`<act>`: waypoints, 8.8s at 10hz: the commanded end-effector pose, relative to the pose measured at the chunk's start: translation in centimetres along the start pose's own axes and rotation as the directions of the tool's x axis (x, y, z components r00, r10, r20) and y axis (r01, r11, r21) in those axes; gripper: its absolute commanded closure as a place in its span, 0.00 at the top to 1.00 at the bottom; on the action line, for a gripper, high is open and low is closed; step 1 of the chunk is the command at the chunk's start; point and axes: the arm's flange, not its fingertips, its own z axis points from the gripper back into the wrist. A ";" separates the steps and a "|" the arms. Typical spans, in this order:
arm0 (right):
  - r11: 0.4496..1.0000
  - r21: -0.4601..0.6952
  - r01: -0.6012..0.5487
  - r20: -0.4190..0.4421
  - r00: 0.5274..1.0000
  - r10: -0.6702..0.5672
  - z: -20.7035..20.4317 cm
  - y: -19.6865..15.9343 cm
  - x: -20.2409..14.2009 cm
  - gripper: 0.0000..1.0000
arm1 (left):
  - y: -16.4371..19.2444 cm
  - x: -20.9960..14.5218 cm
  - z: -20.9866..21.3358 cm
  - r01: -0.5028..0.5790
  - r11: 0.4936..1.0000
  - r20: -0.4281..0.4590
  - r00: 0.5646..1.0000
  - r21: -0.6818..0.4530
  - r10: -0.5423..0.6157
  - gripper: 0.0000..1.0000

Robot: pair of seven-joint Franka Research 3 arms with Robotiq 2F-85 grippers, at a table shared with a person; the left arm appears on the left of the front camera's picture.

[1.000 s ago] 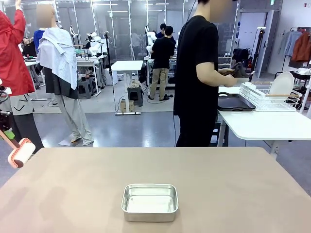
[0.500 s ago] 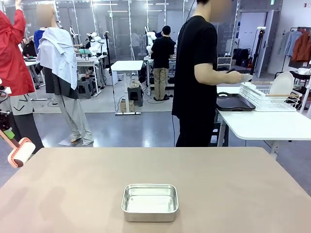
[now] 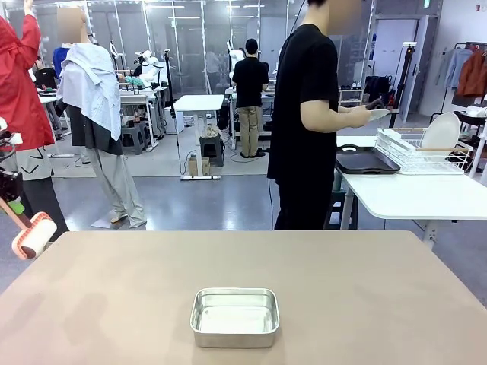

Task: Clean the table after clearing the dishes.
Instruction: Place the Lint Roller back on top of the Airtight Container.

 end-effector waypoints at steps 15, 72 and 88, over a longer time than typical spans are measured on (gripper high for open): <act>1.000 0.008 -0.008 -0.005 1.000 0.008 0.1 0.2 -0.1 1.00 | -42.3 -8.5 2.3 0.995 0.104 -0.006 0.103 -0.011 -0.995 0.22; 1.000 0.008 -0.008 -0.005 1.000 0.008 0.1 0.2 -0.1 1.00 | -2.0 -7.3 -2.1 0.230 0.739 0.348 0.938 -0.634 0.007 1.00; 1.000 0.008 -0.008 -0.005 1.000 0.008 0.1 0.2 -0.1 1.00 | 11.0 -19.5 -2.4 -0.116 0.817 0.344 0.867 -0.565 0.361 1.00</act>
